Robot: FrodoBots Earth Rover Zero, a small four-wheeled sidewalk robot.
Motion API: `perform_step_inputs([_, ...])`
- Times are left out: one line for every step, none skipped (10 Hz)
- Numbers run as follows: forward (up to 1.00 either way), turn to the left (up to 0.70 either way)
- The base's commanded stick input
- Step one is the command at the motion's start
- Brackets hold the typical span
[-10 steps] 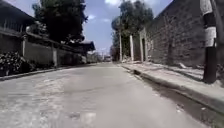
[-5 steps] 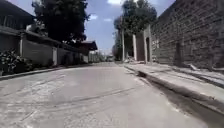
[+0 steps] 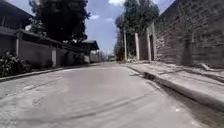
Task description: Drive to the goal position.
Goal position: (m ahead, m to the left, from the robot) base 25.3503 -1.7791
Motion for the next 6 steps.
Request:
perform_step_inputs([1.00, 0.00])
perform_step_inputs([1.00, 0.00])
perform_step_inputs([1.00, 0.00])
perform_step_inputs([1.00, 0.00])
perform_step_inputs([1.00, 0.00])
perform_step_inputs([1.00, 0.00])
